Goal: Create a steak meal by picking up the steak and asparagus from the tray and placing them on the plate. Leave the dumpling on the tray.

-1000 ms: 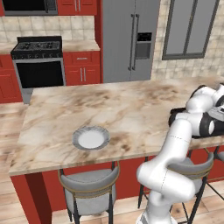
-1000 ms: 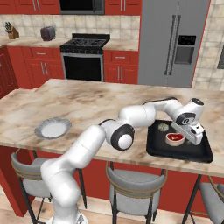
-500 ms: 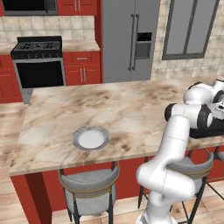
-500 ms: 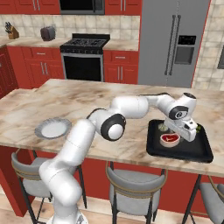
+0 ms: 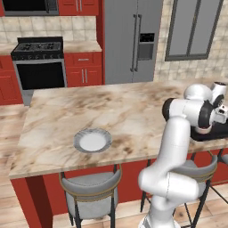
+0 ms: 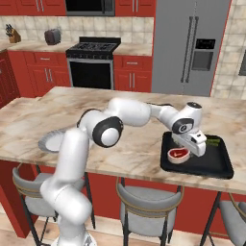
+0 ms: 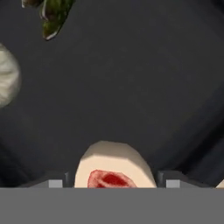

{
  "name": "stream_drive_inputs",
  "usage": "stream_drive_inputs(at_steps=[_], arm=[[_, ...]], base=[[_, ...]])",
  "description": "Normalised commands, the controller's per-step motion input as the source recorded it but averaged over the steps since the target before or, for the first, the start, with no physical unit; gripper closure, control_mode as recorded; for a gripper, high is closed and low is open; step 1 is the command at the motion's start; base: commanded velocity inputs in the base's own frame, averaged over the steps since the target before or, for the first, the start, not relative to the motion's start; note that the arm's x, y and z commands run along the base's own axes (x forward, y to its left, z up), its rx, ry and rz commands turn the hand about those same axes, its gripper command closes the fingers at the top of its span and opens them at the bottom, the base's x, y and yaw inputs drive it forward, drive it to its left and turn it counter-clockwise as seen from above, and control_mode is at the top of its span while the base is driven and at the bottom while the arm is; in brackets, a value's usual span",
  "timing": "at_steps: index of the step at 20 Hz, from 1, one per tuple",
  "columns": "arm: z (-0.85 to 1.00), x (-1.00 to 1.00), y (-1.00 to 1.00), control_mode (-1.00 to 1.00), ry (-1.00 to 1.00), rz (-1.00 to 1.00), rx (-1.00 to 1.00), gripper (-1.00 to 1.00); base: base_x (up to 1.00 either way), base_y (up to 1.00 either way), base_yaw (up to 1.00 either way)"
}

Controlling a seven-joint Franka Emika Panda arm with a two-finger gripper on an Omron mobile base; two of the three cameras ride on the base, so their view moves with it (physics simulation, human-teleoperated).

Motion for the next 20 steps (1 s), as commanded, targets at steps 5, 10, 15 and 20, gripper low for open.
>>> stream_drive_inputs(at_steps=[5,10,15,20], arm=[[0.98,-0.27,0.0,-1.0,0.01,-0.12,0.06,1.0],[0.97,-0.24,0.15,-1.0,0.09,-0.1,0.11,1.0],[0.54,-0.27,0.67,-1.0,0.04,-0.1,0.07,1.0],[0.12,-0.22,0.99,-1.0,0.0,-0.11,0.02,1.0]], base=[[0.0,0.0,0.0],[0.0,0.0,0.0],[0.0,0.0,0.0],[0.0,0.0,0.0]])
